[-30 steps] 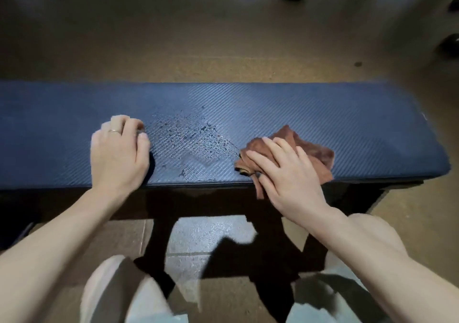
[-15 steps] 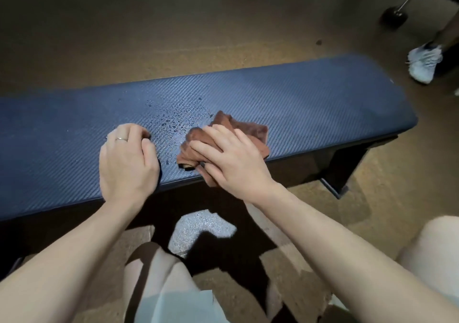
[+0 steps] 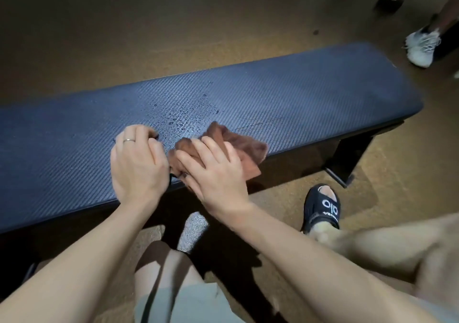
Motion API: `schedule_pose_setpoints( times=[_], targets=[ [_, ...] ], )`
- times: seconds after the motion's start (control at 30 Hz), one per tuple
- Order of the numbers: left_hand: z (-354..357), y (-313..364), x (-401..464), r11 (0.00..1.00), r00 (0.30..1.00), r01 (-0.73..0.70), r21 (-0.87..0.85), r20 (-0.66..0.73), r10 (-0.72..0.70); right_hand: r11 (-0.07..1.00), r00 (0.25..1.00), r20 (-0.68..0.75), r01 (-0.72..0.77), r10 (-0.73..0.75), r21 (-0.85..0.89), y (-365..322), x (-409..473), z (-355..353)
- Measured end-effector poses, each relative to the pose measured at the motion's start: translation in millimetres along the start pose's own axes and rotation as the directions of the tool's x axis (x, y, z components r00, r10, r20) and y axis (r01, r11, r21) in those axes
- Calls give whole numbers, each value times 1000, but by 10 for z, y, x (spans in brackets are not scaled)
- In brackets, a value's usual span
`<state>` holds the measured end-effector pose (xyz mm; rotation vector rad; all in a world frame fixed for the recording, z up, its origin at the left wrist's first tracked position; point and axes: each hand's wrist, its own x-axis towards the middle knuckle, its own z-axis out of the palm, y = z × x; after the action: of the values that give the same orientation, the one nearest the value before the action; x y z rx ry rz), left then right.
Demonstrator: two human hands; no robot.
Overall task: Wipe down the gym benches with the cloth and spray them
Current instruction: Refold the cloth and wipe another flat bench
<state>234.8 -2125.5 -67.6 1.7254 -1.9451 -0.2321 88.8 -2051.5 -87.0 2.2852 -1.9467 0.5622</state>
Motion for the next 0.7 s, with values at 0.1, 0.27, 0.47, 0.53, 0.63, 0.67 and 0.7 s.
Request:
schedule_pose_setpoints(
  times=[0.1, 0.27, 0.47, 0.53, 0.63, 0.67, 0.7],
  targets=[
    [-2, -3, 1, 1000, 1000, 1, -3, 4, -1, 976, 973, 92, 215, -212, -23, 290, -21, -20],
    [-14, -6, 4, 1000, 1000, 12, -10, 8, -12, 899, 868, 282, 437, -408, -43, 1390, -218, -395],
    [15, 27, 8, 1000, 1000, 11, 5, -2, -11, 904, 836, 388, 428, -387, -20, 1282, 16, -476],
    [12, 16, 6, 999, 1000, 27, -24, -12, -27, 891, 820, 386, 454, -423, 13, 964, 259, -327],
    [5, 25, 6, 997, 998, 61, -57, -27, -62, 941, 877, 347, 335, -333, 57, 672, 554, -217],
    [7, 24, 1, 996, 998, 62, -57, -26, -63, 954, 895, 331, 292, -298, 70, 626, 586, -197],
    [8, 21, -6, 997, 998, 57, -53, -22, -58, 963, 909, 318, 259, -271, 80, 606, 586, -185]
  ],
)
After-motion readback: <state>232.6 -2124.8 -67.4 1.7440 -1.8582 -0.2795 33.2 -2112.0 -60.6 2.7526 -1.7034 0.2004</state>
